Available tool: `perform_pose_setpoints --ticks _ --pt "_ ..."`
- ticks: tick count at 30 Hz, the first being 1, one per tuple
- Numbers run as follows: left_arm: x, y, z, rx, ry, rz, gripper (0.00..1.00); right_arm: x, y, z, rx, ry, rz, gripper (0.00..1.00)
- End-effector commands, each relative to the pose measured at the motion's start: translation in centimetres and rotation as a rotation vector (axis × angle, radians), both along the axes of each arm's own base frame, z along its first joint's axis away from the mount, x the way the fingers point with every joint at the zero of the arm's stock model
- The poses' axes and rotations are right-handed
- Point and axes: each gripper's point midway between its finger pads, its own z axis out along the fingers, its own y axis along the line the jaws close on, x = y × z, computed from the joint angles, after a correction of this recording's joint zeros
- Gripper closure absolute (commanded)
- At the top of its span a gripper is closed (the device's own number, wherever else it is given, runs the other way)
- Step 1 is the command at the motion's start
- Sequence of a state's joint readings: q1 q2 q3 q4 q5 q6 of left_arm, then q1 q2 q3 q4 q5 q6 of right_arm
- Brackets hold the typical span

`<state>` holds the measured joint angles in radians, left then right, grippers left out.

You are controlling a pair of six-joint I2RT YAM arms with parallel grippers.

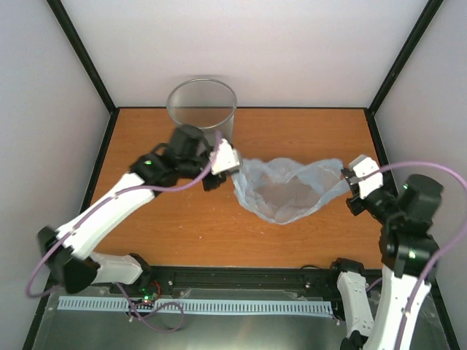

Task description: Put the trash bags into the trash bin

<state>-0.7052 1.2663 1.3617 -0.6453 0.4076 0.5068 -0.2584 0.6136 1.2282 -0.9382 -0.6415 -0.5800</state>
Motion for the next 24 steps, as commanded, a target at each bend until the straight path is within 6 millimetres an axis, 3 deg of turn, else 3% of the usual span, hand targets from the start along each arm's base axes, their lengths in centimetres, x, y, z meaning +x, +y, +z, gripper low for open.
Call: perform_pose_setpoints --ticks 1,3,8,10,12,14,16,17,18,19,21,23,24 --pt "1.4 -0.8 -0.5 0.003 0.094 0.056 0.99 3.7 -0.8 -0.8 0.245 0.174 -0.057 0.97" --pt "3.1 -1.2 -1.1 0.014 0.158 0.130 0.99 5.5 -1.9 -1.6 0.298 0.225 -0.121 0.97" --pt "6.4 -3.4 -4.0 0.033 0.374 0.171 0.99 10.4 -5.2 -8.0 0.364 0.427 -0.304 0.97" --pt "8.0 -4.4 -4.3 0.028 0.389 0.176 0.99 12.3 -6.2 -10.0 0.364 0.478 -0.339 0.97" --pt "10.8 -5.0 -4.6 0.040 0.344 0.197 0.99 14.5 -7.4 -10.9 0.343 0.495 -0.371 0.97" --pt "14.7 -4.9 -3.5 0.034 0.256 0.249 0.99 17.1 -8.9 -10.8 0.314 0.493 -0.417 0.97" --pt "18.9 -4.4 0.0 -0.007 0.136 0.309 0.99 19.9 -9.9 -7.4 0.292 0.430 -0.417 0.97" --pt "20.7 -4.2 2.7 -0.037 0.057 0.345 0.99 21.2 -10.2 -4.4 0.281 0.367 -0.405 0.97" --pt "22.4 -3.9 6.4 -0.083 -0.043 0.388 0.99 22.1 -10.4 -0.3 0.266 0.271 -0.386 0.97" --pt "23.3 -3.5 11.5 -0.160 -0.174 0.425 0.99 22.4 -10.3 4.4 0.254 0.159 -0.363 0.97" --pt "21.2 -1.4 23.2 -0.370 -0.461 0.443 0.99 20.2 -9.4 15.8 0.239 -0.143 -0.306 0.97" --pt "17.5 0.5 30.1 -0.513 -0.670 0.416 0.99 14.9 -7.4 25.2 0.230 -0.443 -0.229 0.97" --pt "14.8 1.8 33.0 -0.596 -0.777 0.399 0.99 11.9 -6.3 28.3 0.223 -0.562 -0.189 0.97"
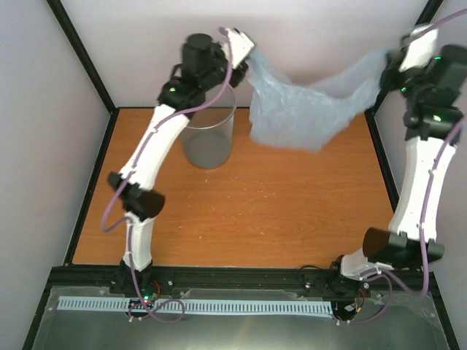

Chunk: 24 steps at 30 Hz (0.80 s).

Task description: Put the trash bags into the trash bin

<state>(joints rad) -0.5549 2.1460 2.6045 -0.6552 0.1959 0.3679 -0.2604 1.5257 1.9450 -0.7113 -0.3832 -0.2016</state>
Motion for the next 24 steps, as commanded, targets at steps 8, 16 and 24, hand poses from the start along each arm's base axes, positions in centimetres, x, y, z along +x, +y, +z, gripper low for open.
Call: perform_pose_setpoints --ticks 8,16,24 --pt "-8.7 -0.1 0.2 0.133 -0.094 -0.063 0.99 -10.2 2.3 -0.9 -0.434 -0.264 0.043 0.97" --pt "-18.9 2.8 -19.0 0.286 0.481 -0.286 0.99 -18.4 5.5 -22.0 -0.371 0.312 0.327 0.97" --pt "-22.6 3.8 -5.4 0.080 0.166 -0.365 0.99 -24.4 10.5 -5.5 -0.239 -0.170 0.323 0.97"
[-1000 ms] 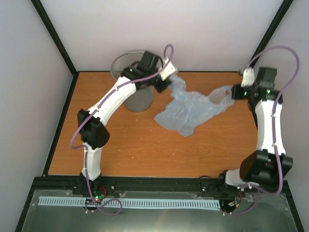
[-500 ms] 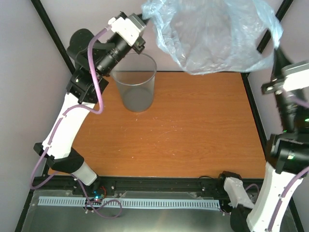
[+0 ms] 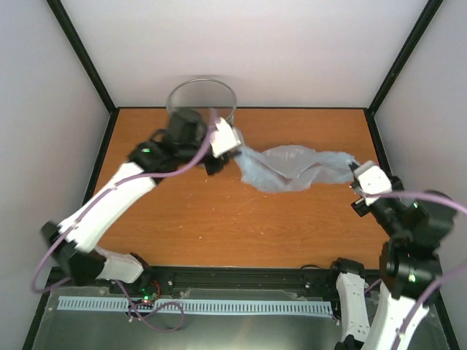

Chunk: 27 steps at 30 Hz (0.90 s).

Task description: Put the trash bags into the trash bin

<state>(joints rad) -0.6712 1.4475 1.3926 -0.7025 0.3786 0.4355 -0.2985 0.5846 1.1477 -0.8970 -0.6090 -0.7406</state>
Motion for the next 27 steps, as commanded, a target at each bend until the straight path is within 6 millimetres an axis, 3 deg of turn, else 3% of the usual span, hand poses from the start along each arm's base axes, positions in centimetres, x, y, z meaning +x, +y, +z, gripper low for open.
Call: perform_pose_setpoints --ticks 1,3,5,8,9,12,14,16,18,19,20,21,23,25,26,27 --pt "-1.1 -0.1 14.3 -0.270 -0.257 -0.016 0.99 -0.6 0.4 5.9 0.251 -0.080 -0.047 0.97" --pt "0.6 -0.1 15.6 -0.283 -0.296 0.052 0.99 0.5 -1.8 8.6 0.343 -0.163 -0.174 0.97" --pt "2.8 -0.3 16.5 -0.279 -0.317 0.124 0.99 2.6 -3.2 8.3 0.384 -0.138 -0.231 0.97" --pt "6.7 -1.5 14.3 -0.218 -0.256 0.212 0.99 7.4 -6.9 3.8 0.465 0.038 -0.415 0.97" --pt "8.0 -2.4 11.9 -0.180 -0.185 0.216 0.99 8.7 -7.3 1.8 0.479 0.108 -0.435 0.97" --pt "9.6 -4.1 6.9 -0.120 -0.038 0.211 0.99 11.9 -8.0 -3.9 0.488 0.282 -0.450 0.97" --pt "10.4 -4.9 4.9 -0.104 0.023 0.190 0.99 13.3 -8.7 -7.1 0.469 0.358 -0.477 0.97" --pt "11.7 -5.6 4.6 -0.110 0.022 0.182 0.99 14.7 -9.9 -9.4 0.434 0.420 -0.520 0.97" --pt "13.8 -5.9 6.4 -0.131 -0.045 0.196 0.99 16.3 -10.8 -9.1 0.413 0.426 -0.539 0.97" --pt "15.0 -5.9 8.3 -0.153 -0.104 0.201 0.99 17.2 -11.2 -7.9 0.409 0.402 -0.540 0.97" --pt "16.1 -5.9 10.7 -0.177 -0.177 0.212 1.00 18.1 -11.5 -5.3 0.409 0.347 -0.532 0.97" --pt "16.9 -5.7 14.2 -0.220 -0.276 0.225 0.99 18.8 -11.6 -1.7 0.418 0.270 -0.520 0.97" --pt "17.1 -4.8 22.5 -0.331 -0.512 0.248 0.99 18.5 -11.1 8.7 0.454 0.049 -0.464 0.97" --pt "14.9 -3.1 31.1 -0.463 -0.760 0.263 0.99 15.7 -9.6 19.4 0.477 -0.184 -0.373 0.97" --pt "12.2 -1.5 36.5 -0.566 -0.923 0.269 0.99 13.3 -8.6 24.8 0.476 -0.318 -0.325 0.97" --pt "9.6 -0.5 39.9 -0.630 -1.048 0.263 0.99 10.2 -7.5 29.7 0.475 -0.450 -0.276 0.97"
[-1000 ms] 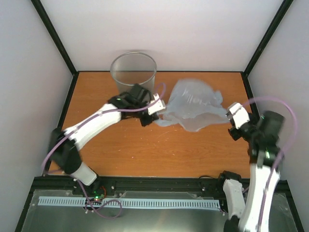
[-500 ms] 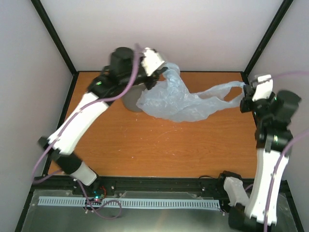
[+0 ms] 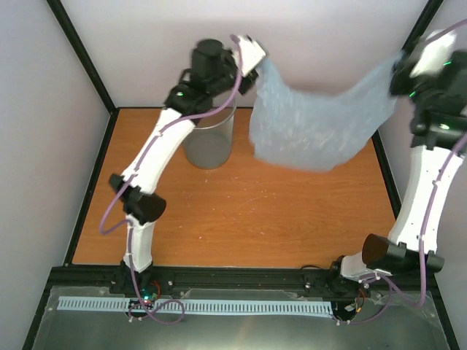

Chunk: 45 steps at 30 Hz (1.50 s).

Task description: Put the trash bags into the trash bin

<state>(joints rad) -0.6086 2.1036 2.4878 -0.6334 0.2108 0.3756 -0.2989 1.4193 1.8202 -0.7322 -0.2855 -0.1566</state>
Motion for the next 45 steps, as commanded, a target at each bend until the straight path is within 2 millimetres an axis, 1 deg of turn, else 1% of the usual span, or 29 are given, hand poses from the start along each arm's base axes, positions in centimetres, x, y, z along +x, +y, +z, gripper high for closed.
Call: perform_pose_setpoints --ticks 1,2,3,4,5,6,8,9,10,11,12,13,14,15,17,18,19,21,22,25,27,30,33,36,39,41,42,44,45 --pt "-11.1 6.2 24.4 -0.301 -0.749 0.045 0.99 -13.3 5.3 25.7 -0.138 -0.712 0.074 0.97" --pt "-13.1 6.1 25.8 -0.300 -0.827 0.028 0.99 -15.9 6.4 28.0 -0.177 -0.806 0.099 0.97" --pt "-14.3 5.7 26.3 -0.289 -0.866 0.009 0.99 -17.7 7.2 28.9 -0.209 -0.863 0.117 0.97" --pt "-15.0 5.0 26.1 -0.271 -0.874 -0.007 0.99 -18.3 7.6 28.5 -0.232 -0.879 0.128 0.97" --pt "-14.6 3.9 24.7 -0.233 -0.835 -0.020 0.99 -17.9 7.6 26.7 -0.249 -0.853 0.131 0.97" --pt "-13.4 2.4 22.1 -0.172 -0.767 -0.029 0.99 -16.6 7.1 23.7 -0.264 -0.795 0.122 0.97" --pt "-9.1 -0.8 11.1 0.042 -0.497 -0.031 0.99 -12.3 4.6 14.0 -0.300 -0.592 0.049 0.97" --pt "-7.6 -1.9 3.8 0.167 -0.333 -0.044 1.00 -9.9 2.6 7.3 -0.321 -0.445 -0.008 0.97" --pt "-6.7 -2.1 -3.7 0.281 -0.165 -0.038 0.99 -8.2 0.5 0.0 -0.398 -0.269 -0.059 0.97" --pt "-6.8 -1.7 -10.2 0.368 -0.023 -0.041 0.99 -7.3 -0.4 -7.2 -0.445 -0.096 -0.048 0.97" --pt "-7.9 -1.1 -15.6 0.439 0.095 -0.068 0.99 -7.5 -0.7 -13.5 -0.464 0.062 -0.012 0.97" --pt "-9.7 -0.5 -18.4 0.463 0.172 -0.114 0.99 -8.3 -0.2 -18.1 -0.473 0.180 0.050 0.97" --pt "-11.5 0.2 -19.7 0.463 0.225 -0.151 0.99 -9.7 0.8 -20.9 -0.442 0.272 0.114 0.97" --pt "-13.3 0.6 -19.3 0.431 0.244 -0.188 0.99 -11.1 2.1 -21.6 -0.398 0.304 0.164 0.97" --pt "-16.4 1.5 -16.3 0.359 0.224 -0.264 0.99 -14.0 5.1 -19.1 -0.337 0.241 0.255 0.97" --pt "-17.8 2.1 -13.4 0.313 0.172 -0.292 0.99 -15.4 6.5 -16.6 -0.318 0.165 0.283 0.97" --pt "-18.5 2.3 -12.1 0.288 0.149 -0.310 0.99 -16.7 7.8 -14.2 -0.307 0.084 0.307 0.97" --pt "-20.3 3.2 -7.7 0.217 0.062 -0.342 0.99 -19.3 10.1 -9.2 -0.292 -0.084 0.350 0.97" --pt "-21.5 3.5 -4.9 0.175 0.025 -0.376 0.99 -20.9 11.1 -4.9 -0.246 -0.187 0.346 0.97" --pt "-21.3 3.5 -2.8 0.146 0.052 -0.348 0.99 -20.0 10.0 -1.7 -0.171 -0.187 0.271 0.97" --pt "-20.4 3.0 -2.0 0.134 0.079 -0.323 0.99 -18.6 8.9 -0.8 -0.124 -0.174 0.216 0.97" --pt "-18.0 2.2 -3.0 0.131 0.150 -0.242 0.99 -15.9 6.9 -1.7 -0.057 -0.119 0.133 0.97" --pt "-15.0 1.2 -6.3 0.156 0.259 -0.160 0.99 -12.8 5.4 -5.4 0.025 0.008 0.086 0.97" --pt "-12.5 0.2 -10.2 0.185 0.379 -0.129 0.99 -9.6 4.2 -11.0 0.091 0.166 0.065 0.97" --pt "-9.5 -1.0 -11.8 0.200 0.414 -0.107 0.99 -6.9 3.3 -14.1 0.126 0.254 0.057 0.97" --pt "-6.2 -1.4 -9.9 0.175 0.349 -0.059 0.99 -5.1 2.9 -13.4 0.138 0.266 0.061 0.97" --pt "-4.6 -1.2 -8.3 0.153 0.296 -0.030 0.99 -4.2 2.6 -12.0 0.139 0.248 0.059 0.97" --pt "-1.8 -0.2 -2.7 0.090 0.121 0.057 0.99 -2.7 2.0 -6.6 0.116 0.142 0.048 0.97" --pt "-0.9 0.4 0.6 0.061 0.000 0.108 0.99 -2.3 1.9 -2.5 0.093 0.047 0.047 0.97"
